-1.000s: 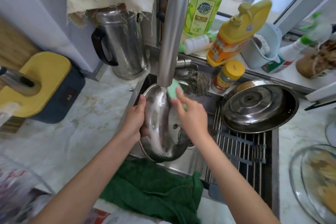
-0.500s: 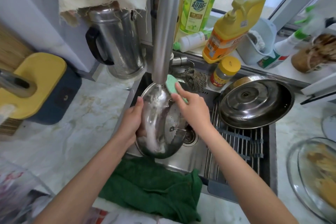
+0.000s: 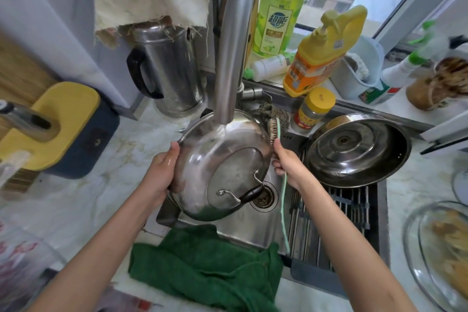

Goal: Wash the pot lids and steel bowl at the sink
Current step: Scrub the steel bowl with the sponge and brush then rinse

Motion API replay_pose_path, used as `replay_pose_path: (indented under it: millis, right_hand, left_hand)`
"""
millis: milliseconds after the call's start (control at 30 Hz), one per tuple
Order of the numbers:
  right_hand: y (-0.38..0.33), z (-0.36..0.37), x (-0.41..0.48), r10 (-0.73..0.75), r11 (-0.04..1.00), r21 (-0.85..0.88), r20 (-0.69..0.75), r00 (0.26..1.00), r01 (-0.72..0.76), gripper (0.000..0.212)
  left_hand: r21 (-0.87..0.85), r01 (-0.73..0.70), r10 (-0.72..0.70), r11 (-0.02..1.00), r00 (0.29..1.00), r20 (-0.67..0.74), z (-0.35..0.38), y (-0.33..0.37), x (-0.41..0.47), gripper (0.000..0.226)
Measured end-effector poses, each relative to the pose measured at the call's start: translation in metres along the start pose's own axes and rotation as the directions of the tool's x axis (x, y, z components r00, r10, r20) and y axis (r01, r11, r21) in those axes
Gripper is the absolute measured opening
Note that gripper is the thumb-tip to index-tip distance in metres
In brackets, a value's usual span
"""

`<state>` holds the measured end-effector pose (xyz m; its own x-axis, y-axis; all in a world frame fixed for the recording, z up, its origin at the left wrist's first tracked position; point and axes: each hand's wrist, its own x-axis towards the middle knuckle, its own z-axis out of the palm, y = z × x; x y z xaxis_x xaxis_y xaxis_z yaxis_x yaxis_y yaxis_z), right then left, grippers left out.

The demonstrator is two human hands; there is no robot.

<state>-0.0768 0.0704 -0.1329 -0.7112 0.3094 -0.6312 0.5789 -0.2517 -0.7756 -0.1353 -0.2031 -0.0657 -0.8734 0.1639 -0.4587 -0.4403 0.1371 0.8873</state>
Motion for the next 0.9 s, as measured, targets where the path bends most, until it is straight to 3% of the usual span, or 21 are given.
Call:
replay_pose_path:
  millis: [133, 200, 333, 433, 533, 600, 667, 733, 800, 900]
  right_hand:
    - [-0.010, 0.000, 0.001, -0.017, 0.994, 0.109, 0.104, 0.994, 0.006, 0.024]
    - [-0.014, -0.003, -0.002, -0.002, 0.989, 0.151, 0.099, 0.995, -0.013, 0.018]
    - [-0.030, -0.009, -0.024, -0.137, 0.976, 0.177, 0.069, 0.988, 0.123, 0.016]
    - [-0.050, -0.004, -0.042, -0.274, 0.961, -0.018, 0.088, 0.958, 0.276, 0.015]
    - [-0.059, 0.011, -0.042, -0.375, 0.847, -0.333, 0.178, 0.910, 0.414, 0.010]
    - [-0.061, 0.016, -0.039, -0.377, 0.809, -0.420, 0.167, 0.911, 0.411, 0.009]
    - [-0.068, 0.012, -0.040, -0.369, 0.791, -0.484, 0.110, 0.923, 0.374, 0.036]
    - [-0.072, 0.001, -0.043, -0.382, 0.749, -0.582, 0.012, 0.924, 0.317, 0.060]
    - [-0.069, -0.008, -0.043, -0.436, 0.688, -0.660, -0.043, 0.899, 0.302, 0.056]
    - [-0.066, 0.003, -0.054, -0.487, 0.498, -0.814, 0.024, 0.873, 0.300, 0.042]
  left_hand:
    - [-0.010, -0.032, 0.033, 0.999, 0.996, 0.078, -0.002, 0.000, -0.001, 0.062]
    - [0.031, -0.081, 0.077, 0.996, 0.988, 0.133, -0.009, -0.003, 0.002, 0.078]
    - [0.197, -0.145, 0.072, 0.970, 0.938, 0.338, -0.017, 0.005, 0.003, 0.062]
    - [0.322, -0.206, 0.042, 0.924, 0.891, 0.452, -0.005, 0.020, 0.007, 0.052]
    - [0.421, -0.326, 0.063, 0.846, 0.846, 0.529, 0.021, 0.026, 0.015, 0.045]
    - [0.413, -0.374, 0.134, 0.830, 0.854, 0.503, 0.036, 0.022, 0.019, 0.045]
    - [0.403, -0.381, 0.185, 0.832, 0.876, 0.446, 0.044, 0.015, 0.017, 0.047]
    - [0.347, -0.282, 0.157, 0.894, 0.924, 0.348, 0.046, 0.009, 0.013, 0.051]
    - [0.319, -0.190, 0.112, 0.928, 0.962, 0.248, 0.047, 0.008, 0.010, 0.056]
    - [0.320, -0.140, 0.092, 0.937, 0.982, 0.163, 0.051, 0.014, 0.009, 0.054]
